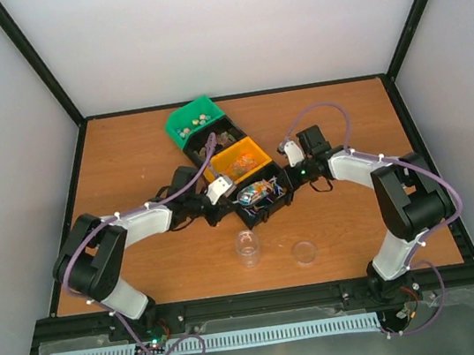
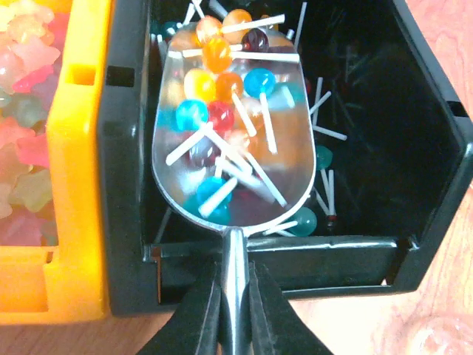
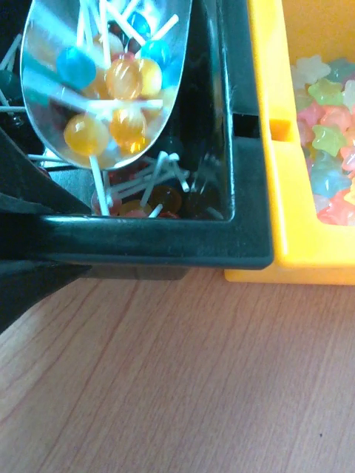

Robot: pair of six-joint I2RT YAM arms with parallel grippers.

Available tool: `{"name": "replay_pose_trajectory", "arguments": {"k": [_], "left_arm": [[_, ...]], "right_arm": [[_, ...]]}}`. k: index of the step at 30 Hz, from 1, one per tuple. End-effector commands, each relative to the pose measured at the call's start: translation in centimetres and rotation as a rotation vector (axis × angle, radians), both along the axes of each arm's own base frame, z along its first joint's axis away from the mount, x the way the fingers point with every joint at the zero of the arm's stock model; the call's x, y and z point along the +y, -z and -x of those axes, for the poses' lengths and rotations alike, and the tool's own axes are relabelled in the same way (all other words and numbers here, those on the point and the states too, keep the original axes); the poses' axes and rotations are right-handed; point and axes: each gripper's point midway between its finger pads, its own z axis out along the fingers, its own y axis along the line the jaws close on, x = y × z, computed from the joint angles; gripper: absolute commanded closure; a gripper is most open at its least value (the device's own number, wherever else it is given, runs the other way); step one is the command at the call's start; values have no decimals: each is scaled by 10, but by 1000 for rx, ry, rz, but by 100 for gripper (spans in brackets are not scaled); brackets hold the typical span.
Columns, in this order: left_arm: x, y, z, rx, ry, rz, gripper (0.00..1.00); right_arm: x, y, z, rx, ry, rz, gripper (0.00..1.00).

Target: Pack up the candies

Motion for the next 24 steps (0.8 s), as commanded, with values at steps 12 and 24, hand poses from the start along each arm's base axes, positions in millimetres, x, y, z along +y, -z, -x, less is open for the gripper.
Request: {"name": "replay_pose_trajectory", "arguments": {"k": [12,24], "left_arm": [[1,-41,19,-141,51,153,99],[26,-95,37,-178,166,192,99]], "right_arm": [[10,-45,-12,-113,-85,-100,97],[10,-44,-14,-126,-109,-83,97]]}}
